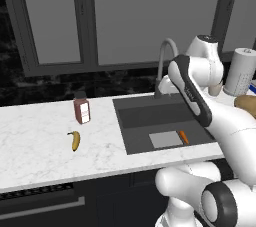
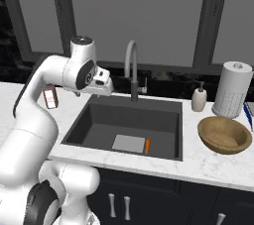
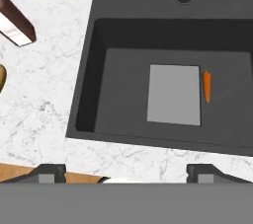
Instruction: Pick the carrot from the sink and place it in the bowl. Then pick the bowl and place it in the microwave. Then close the microwave door and press the start button.
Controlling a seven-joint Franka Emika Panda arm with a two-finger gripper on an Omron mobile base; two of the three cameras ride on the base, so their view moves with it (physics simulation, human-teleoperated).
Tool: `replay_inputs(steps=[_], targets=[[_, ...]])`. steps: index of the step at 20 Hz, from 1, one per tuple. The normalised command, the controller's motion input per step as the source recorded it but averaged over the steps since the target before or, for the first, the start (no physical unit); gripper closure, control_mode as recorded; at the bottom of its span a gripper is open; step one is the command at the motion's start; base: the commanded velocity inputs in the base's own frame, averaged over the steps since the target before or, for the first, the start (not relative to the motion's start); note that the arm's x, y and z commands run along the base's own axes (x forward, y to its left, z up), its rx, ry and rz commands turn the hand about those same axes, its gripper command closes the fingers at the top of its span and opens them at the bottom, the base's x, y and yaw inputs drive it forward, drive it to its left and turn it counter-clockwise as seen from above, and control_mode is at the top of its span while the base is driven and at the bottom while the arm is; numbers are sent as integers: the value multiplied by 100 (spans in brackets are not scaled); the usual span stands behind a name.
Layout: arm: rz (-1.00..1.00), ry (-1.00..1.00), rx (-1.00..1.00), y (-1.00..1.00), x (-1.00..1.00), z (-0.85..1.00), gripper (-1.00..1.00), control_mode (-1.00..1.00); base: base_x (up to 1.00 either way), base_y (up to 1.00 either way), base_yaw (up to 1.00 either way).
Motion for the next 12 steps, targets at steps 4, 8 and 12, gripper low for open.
replay_inputs(steps=[4, 8, 12], targets=[[-4, 0, 18, -100, 0, -85, -100, -100, 0, 0, 0], [-9, 6, 6, -78, 0, -82, -100, -100, 0, 0, 0], [0, 2, 0, -46, 9, -61, -100, -100, 0, 0, 0]])
